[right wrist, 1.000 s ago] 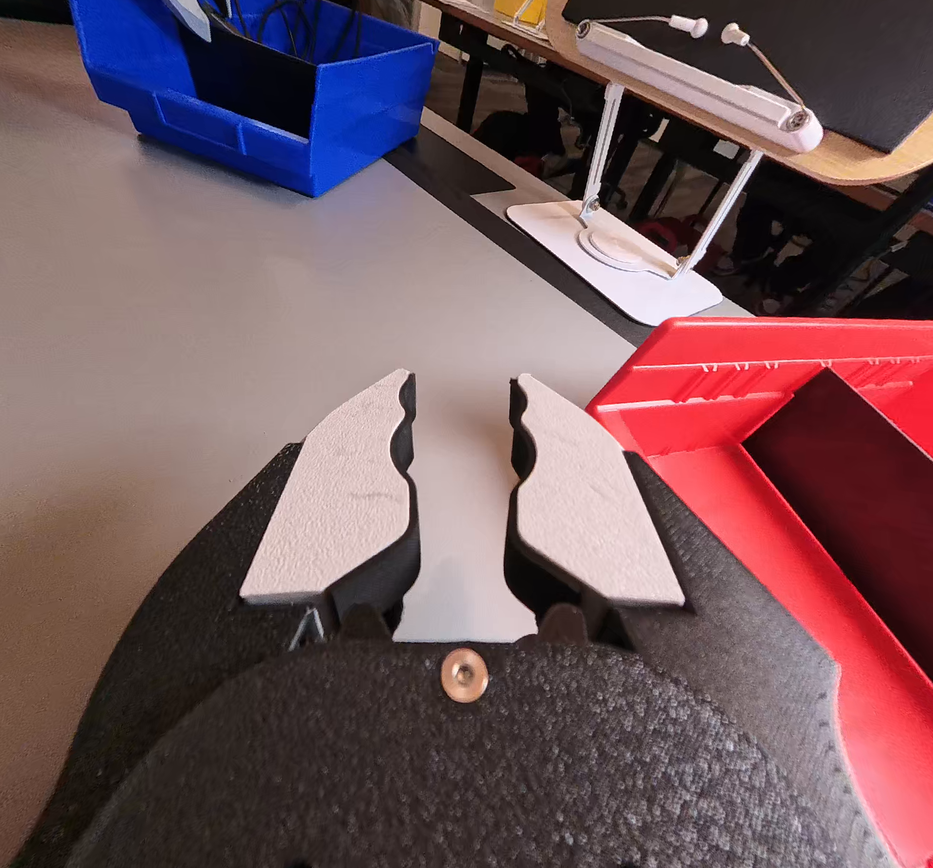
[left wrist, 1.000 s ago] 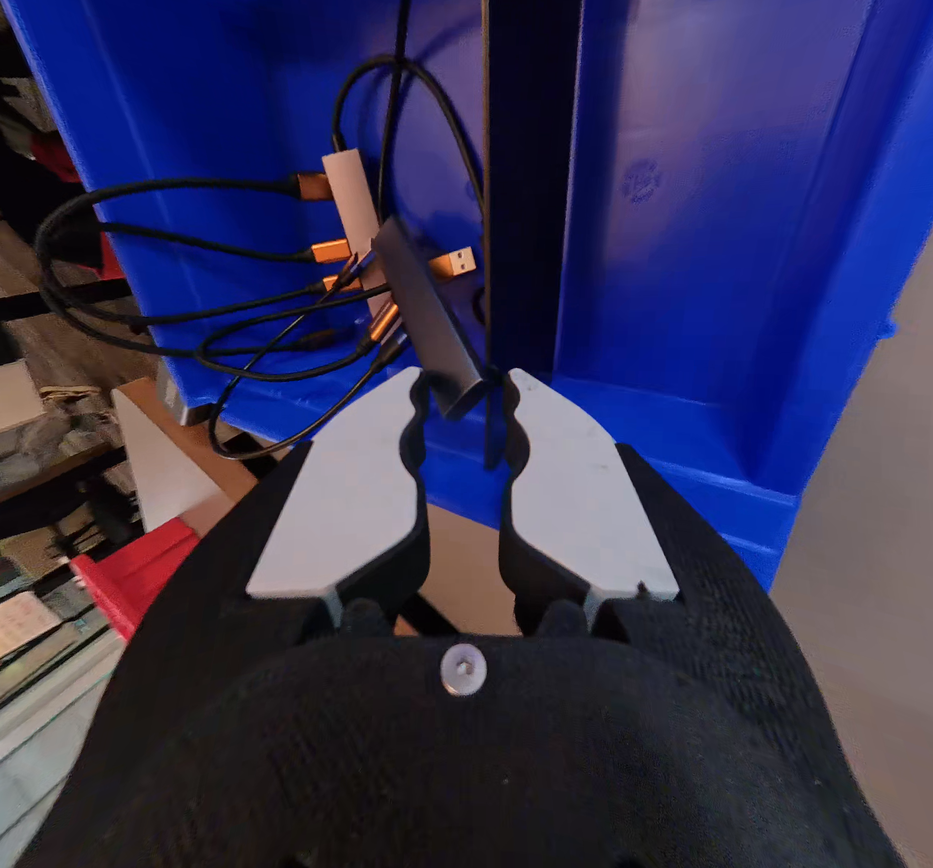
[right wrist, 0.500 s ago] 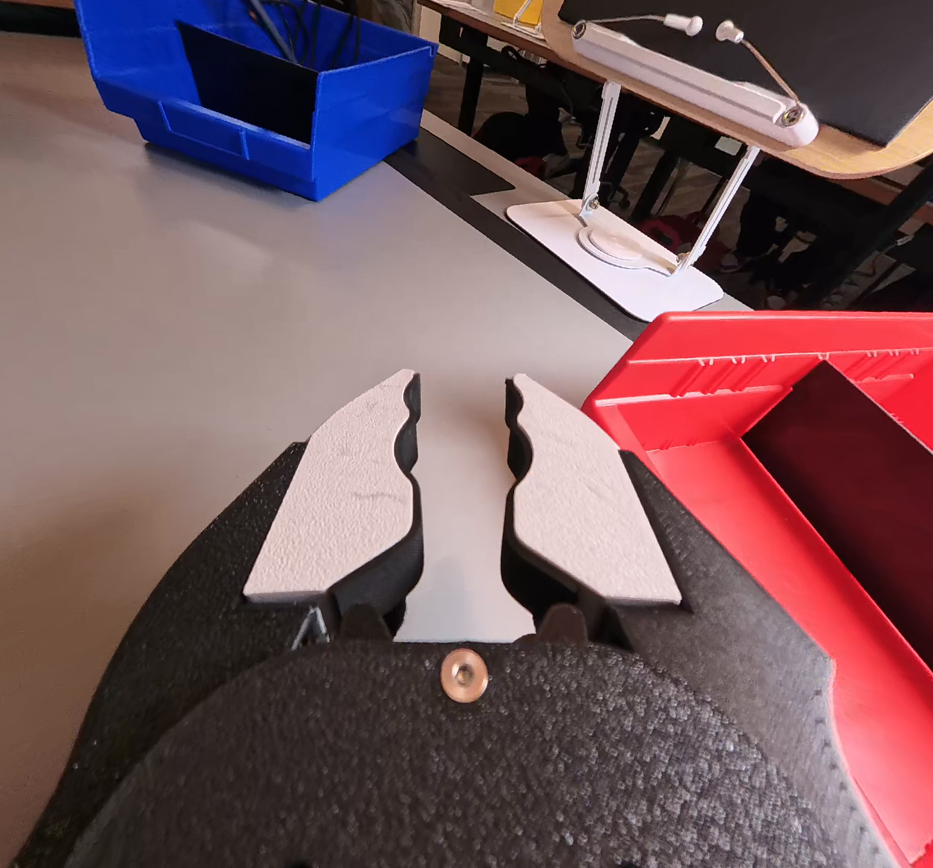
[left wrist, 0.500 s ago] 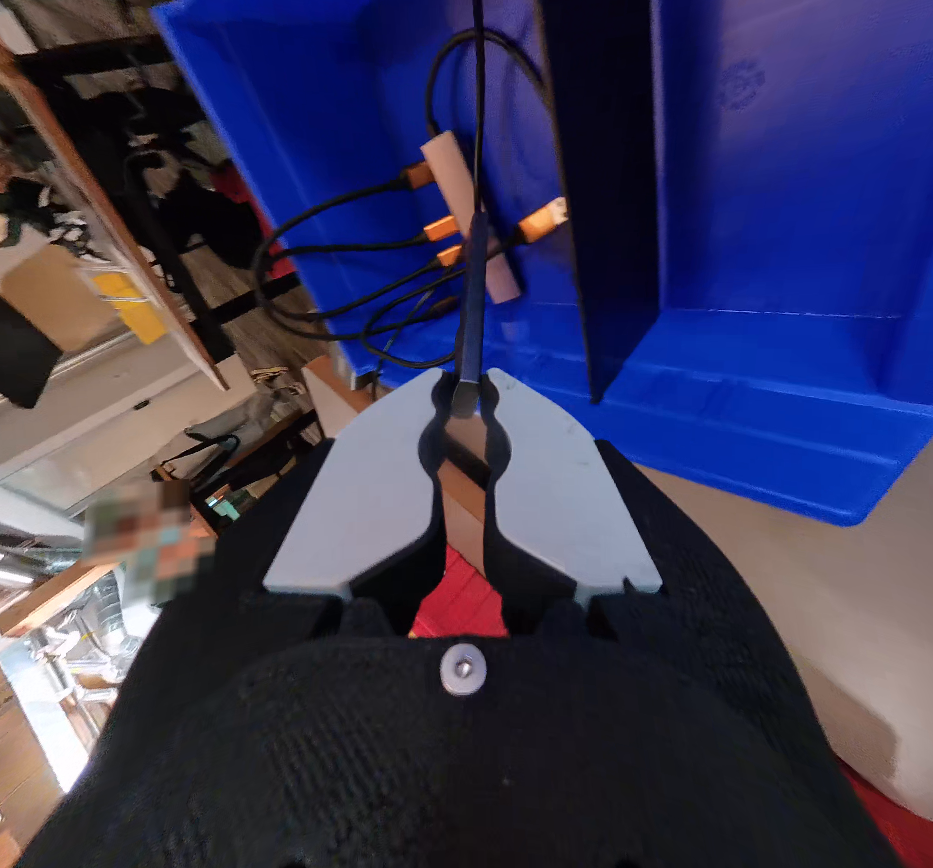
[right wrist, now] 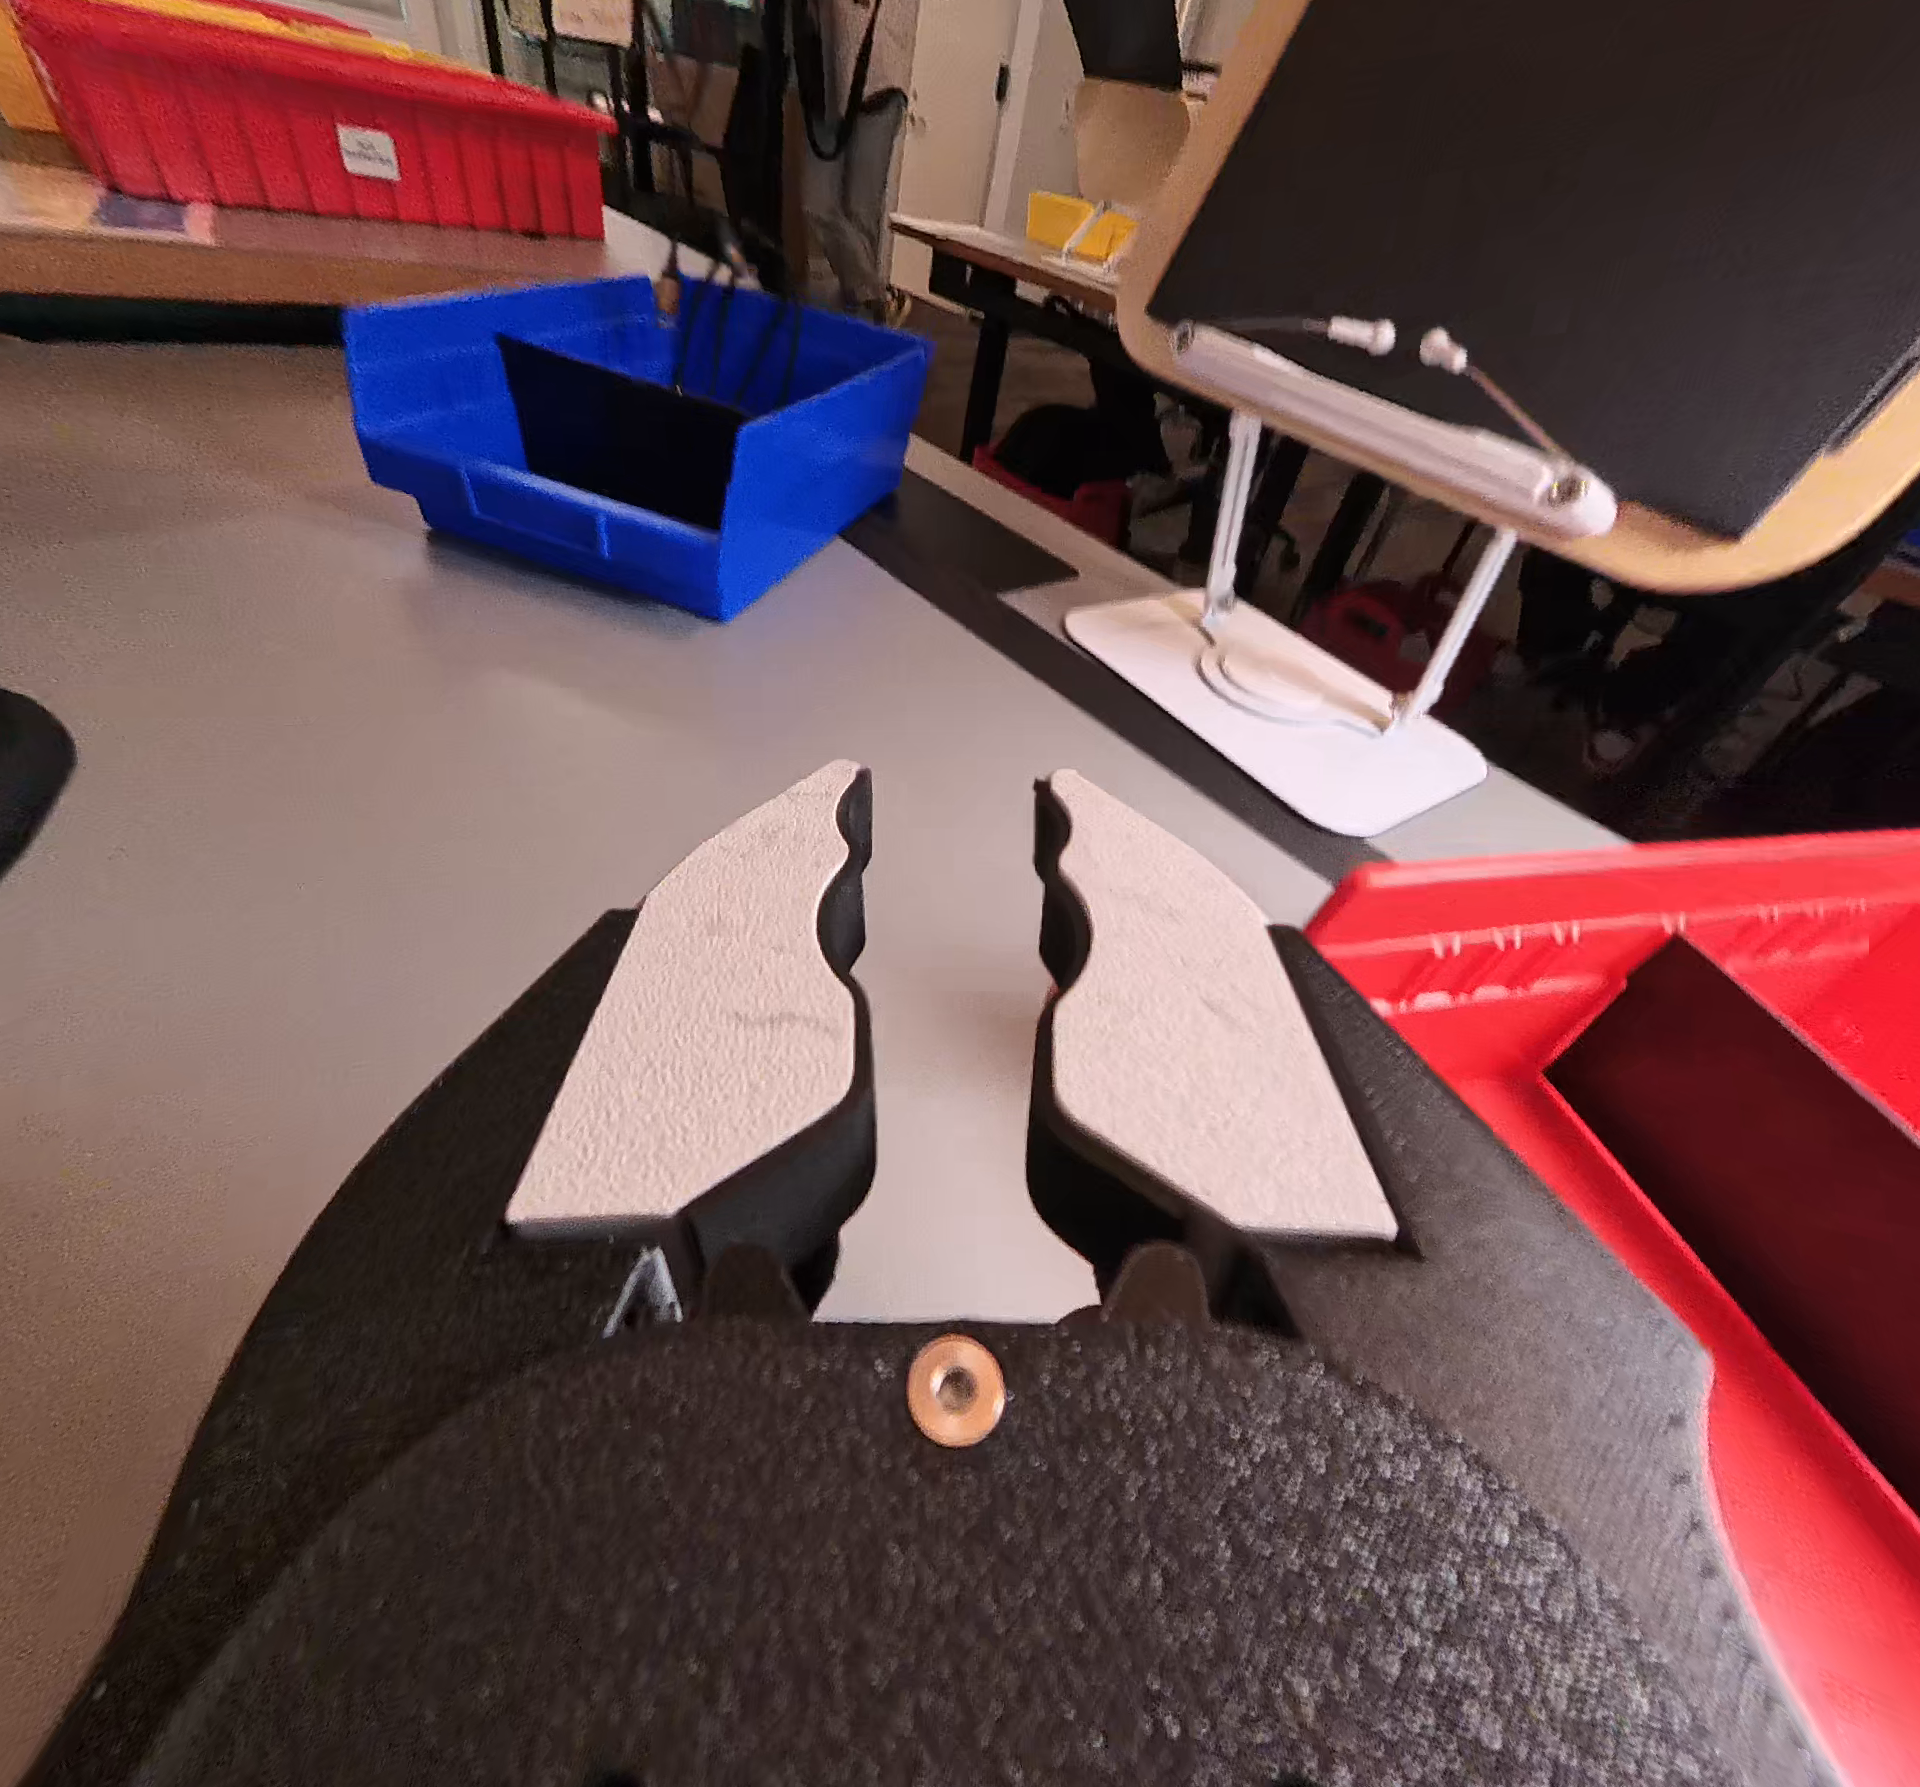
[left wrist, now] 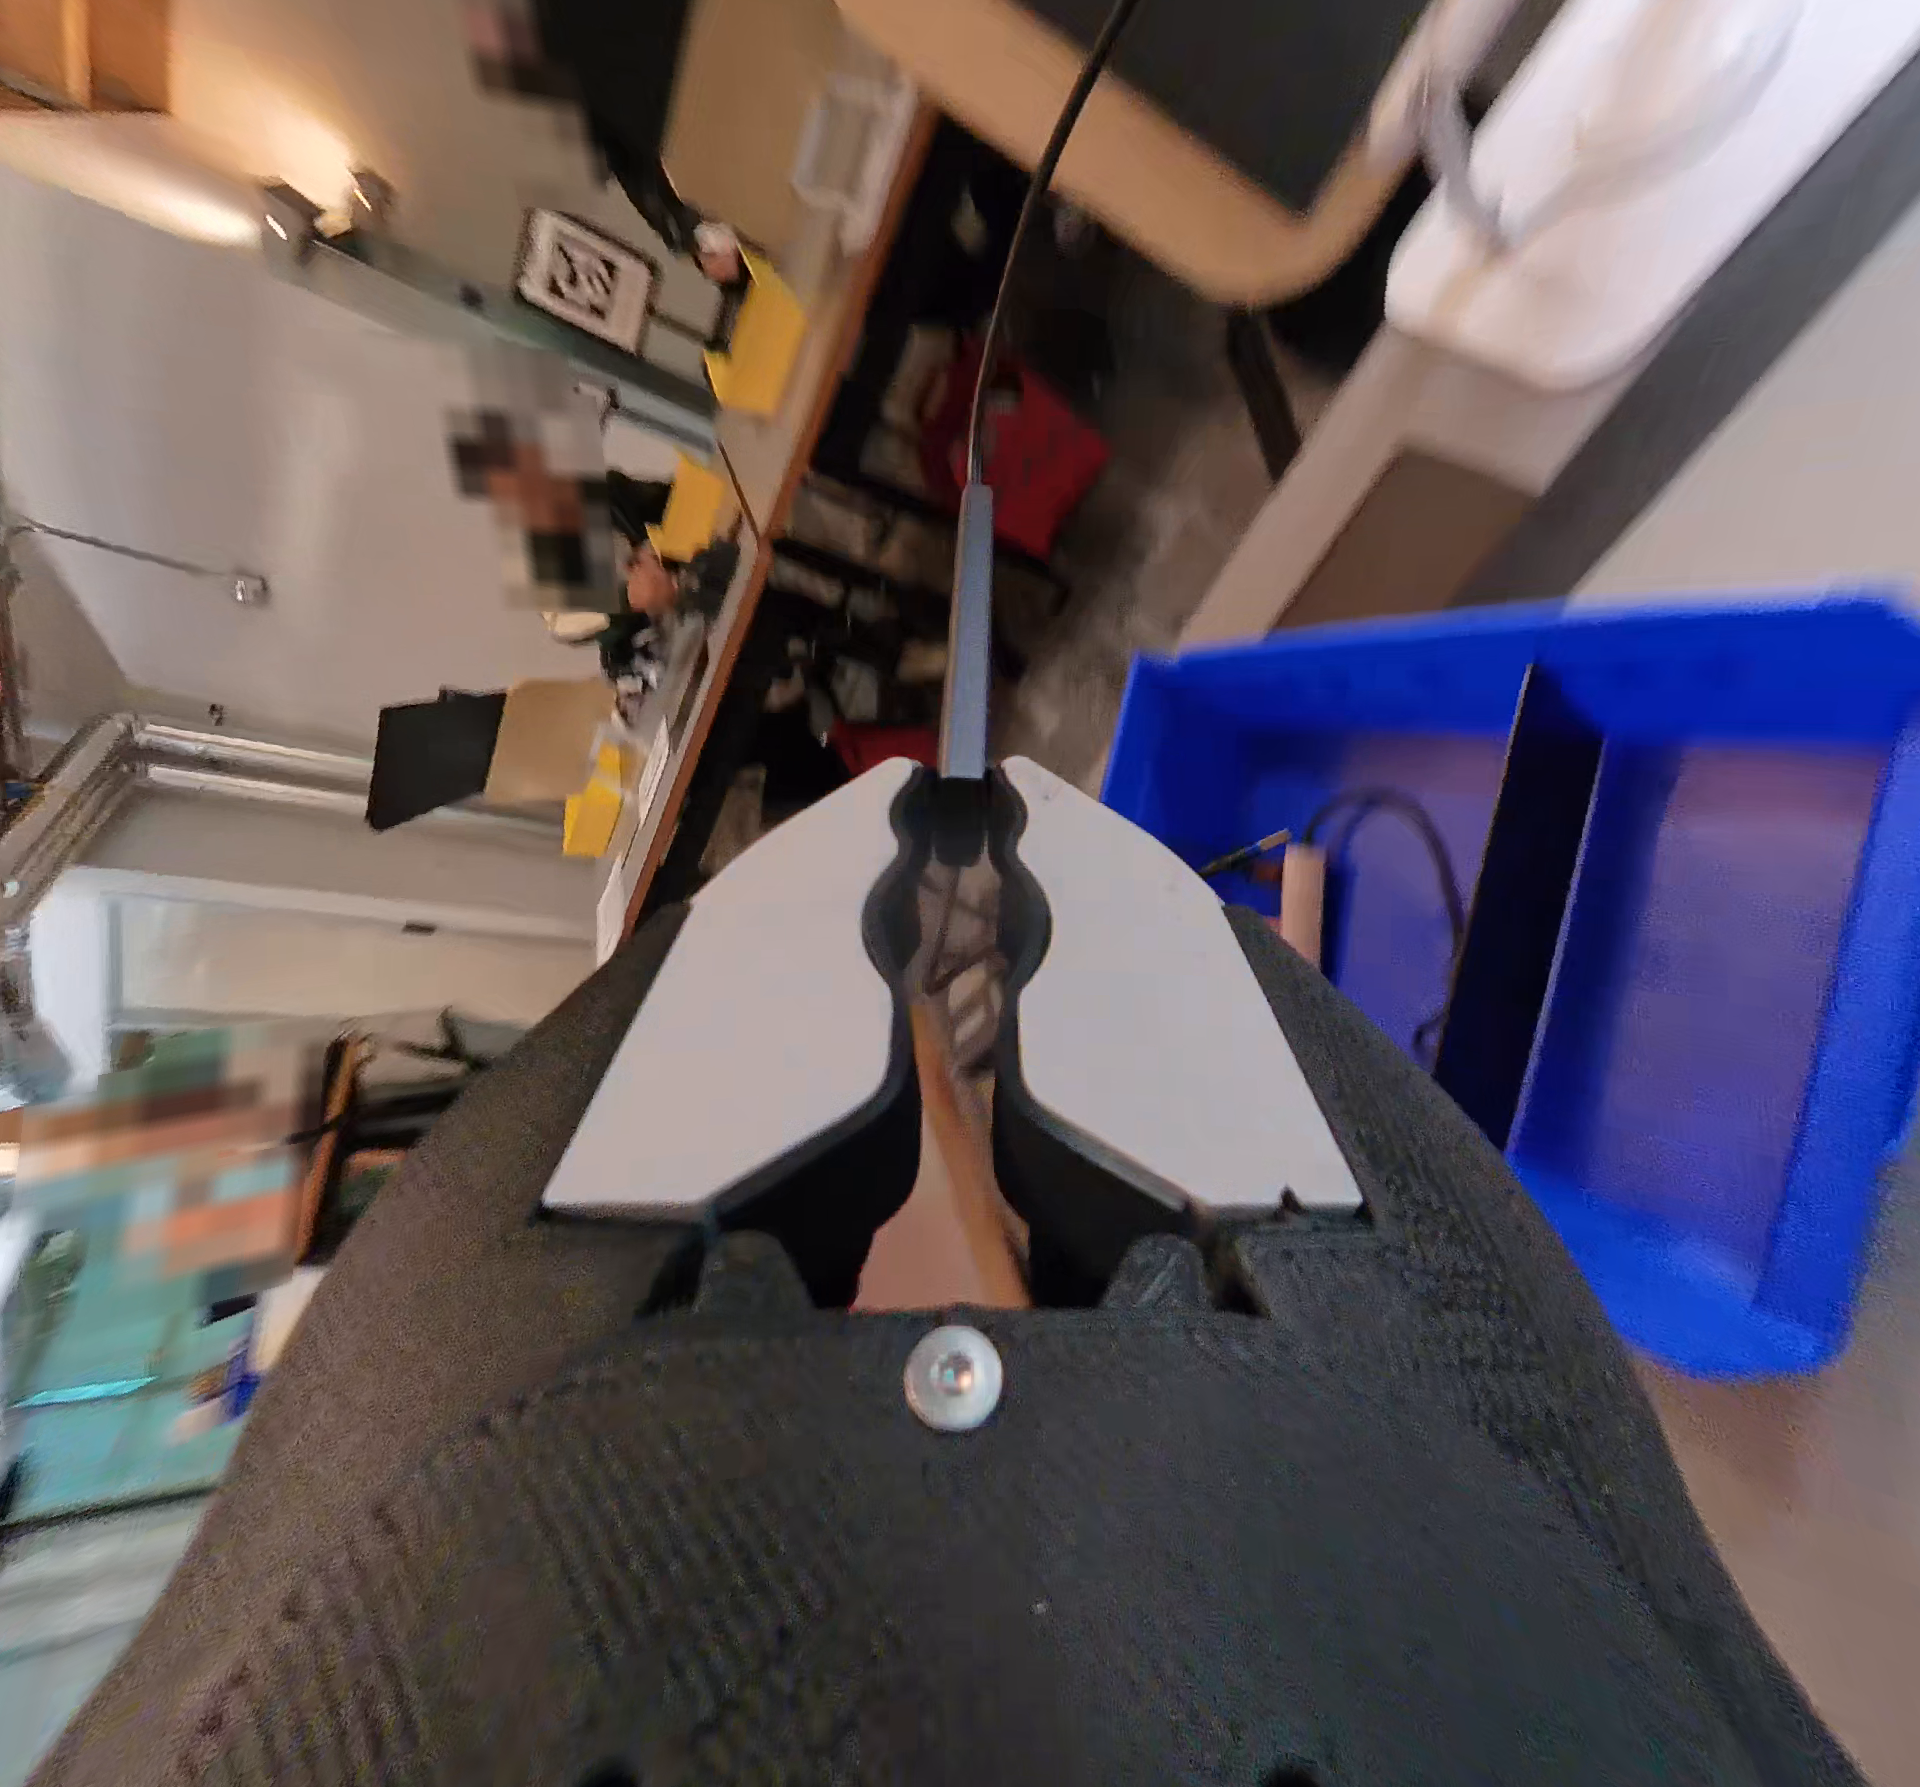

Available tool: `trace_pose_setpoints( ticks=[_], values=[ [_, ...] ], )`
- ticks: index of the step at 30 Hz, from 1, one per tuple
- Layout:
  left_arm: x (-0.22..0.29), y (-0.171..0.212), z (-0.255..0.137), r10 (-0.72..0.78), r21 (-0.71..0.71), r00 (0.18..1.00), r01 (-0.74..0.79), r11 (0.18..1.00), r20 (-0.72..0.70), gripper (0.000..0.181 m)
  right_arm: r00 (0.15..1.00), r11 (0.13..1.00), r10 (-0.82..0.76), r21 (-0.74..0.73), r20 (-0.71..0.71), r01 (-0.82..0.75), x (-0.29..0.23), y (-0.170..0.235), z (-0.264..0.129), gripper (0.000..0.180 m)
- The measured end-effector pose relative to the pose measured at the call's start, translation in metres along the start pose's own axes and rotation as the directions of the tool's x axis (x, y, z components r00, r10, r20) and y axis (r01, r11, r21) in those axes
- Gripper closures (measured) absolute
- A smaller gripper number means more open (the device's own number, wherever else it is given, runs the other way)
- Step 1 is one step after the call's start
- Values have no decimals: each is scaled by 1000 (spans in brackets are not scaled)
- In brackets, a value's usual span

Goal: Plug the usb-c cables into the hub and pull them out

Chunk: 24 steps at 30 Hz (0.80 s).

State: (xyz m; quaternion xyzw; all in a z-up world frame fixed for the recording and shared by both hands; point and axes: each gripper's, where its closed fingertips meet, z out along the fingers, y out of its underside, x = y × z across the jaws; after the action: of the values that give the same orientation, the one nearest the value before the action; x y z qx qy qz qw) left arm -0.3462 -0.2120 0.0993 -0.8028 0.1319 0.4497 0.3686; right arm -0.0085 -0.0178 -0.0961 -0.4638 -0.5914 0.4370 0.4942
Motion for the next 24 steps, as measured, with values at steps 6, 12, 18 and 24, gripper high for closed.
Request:
trace_pose_setpoints(
  ticks=[6, 12, 18, 24],
  values=[
    [2, -104, -61, -272, 462, 946, 322, 826, -174, 170, 998, 980, -11, 198, 57, -1, -9, -96, 8, 151],
    [55, -189, -111, -263, 647, 762, 643, 410, -591, 170, 991, 907, 10, 415, 136, -66, 1, -197, -4, 148],
    [141, -232, -129, -46, 477, 483, 874, 97, -875, 170, 986, 904, -57, 427, 159, -16, 6, -197, -20, 142],
    [200, -251, -114, 81, 287, 279, 951, 118, -957, 170, 934, 916, -144, 400, 326, 1, -14, -182, -33, 166]
  ],
)
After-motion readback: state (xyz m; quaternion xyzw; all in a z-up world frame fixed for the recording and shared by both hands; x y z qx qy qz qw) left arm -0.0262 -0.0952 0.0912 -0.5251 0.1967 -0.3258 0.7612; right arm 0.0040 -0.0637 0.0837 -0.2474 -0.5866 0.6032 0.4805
